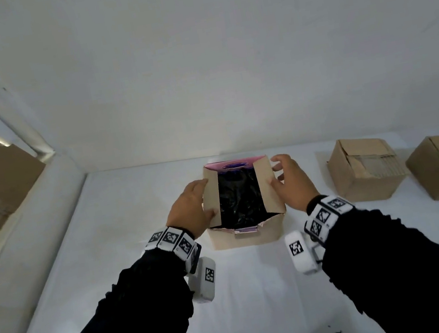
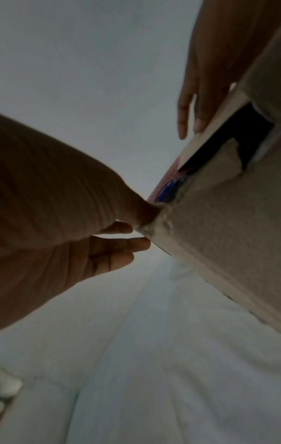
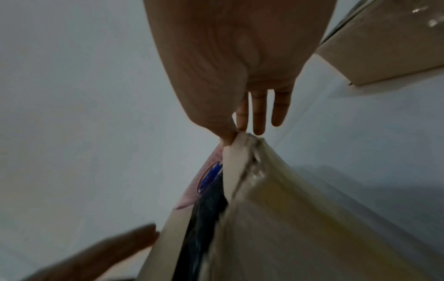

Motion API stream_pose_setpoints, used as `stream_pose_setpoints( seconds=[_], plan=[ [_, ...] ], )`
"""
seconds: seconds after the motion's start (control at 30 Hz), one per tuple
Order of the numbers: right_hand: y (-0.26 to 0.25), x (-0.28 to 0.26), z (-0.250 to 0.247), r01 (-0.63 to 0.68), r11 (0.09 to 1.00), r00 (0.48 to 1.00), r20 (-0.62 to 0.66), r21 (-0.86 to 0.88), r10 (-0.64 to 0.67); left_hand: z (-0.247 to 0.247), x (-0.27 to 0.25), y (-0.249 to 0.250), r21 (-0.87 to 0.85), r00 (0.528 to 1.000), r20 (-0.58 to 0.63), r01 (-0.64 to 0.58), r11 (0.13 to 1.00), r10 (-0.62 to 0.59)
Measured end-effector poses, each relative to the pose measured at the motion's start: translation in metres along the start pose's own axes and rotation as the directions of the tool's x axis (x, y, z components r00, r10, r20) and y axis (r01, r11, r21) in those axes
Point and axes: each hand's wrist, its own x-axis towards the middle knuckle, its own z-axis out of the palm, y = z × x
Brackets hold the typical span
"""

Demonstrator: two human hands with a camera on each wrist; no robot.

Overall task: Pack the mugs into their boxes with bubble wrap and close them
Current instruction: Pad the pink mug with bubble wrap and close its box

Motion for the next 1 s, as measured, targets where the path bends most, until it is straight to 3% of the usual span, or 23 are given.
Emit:
stream_pose_setpoints(
  seconds=[0.1,0.23,0.43,0.63,0.87,1.0],
  plan=[
    [0.0,0.031,-0.003,-0.105,0.994,0.98,0.172,0.043,0.096,-0.003,0.002,-0.002,-0.029,0.999,0.025,0.031,0.999,-0.03],
    [-0.001,0.054,0.001,-0.092,0.995,0.958,0.274,0.032,0.079,-0.004,-0.003,-0.004,-0.078,0.999,-0.003,0.032,0.996,-0.033],
    [0.002,0.059,0.014,-0.055,0.945,0.998,0.03,0.323,0.048,-0.002,-0.006,-0.007,-0.123,0.999,-0.036,0.014,0.992,-0.018],
    [-0.005,0.046,0.012,-0.089,0.911,0.966,-0.187,0.404,0.177,0.003,-0.014,-0.002,-0.101,0.995,-0.092,0.024,0.995,-0.033],
    [-0.004,0.011,-0.006,0.003,0.977,0.988,-0.15,0.213,0.03,0.01,-0.028,-0.003,-0.169,0.982,-0.187,-0.039,0.985,0.006],
    [0.003,-0.028,-0.003,0.092,0.975,0.983,-0.173,0.203,-0.057,0.014,-0.041,-0.001,-0.241,0.945,-0.316,-0.171,0.955,0.09]
  ],
)
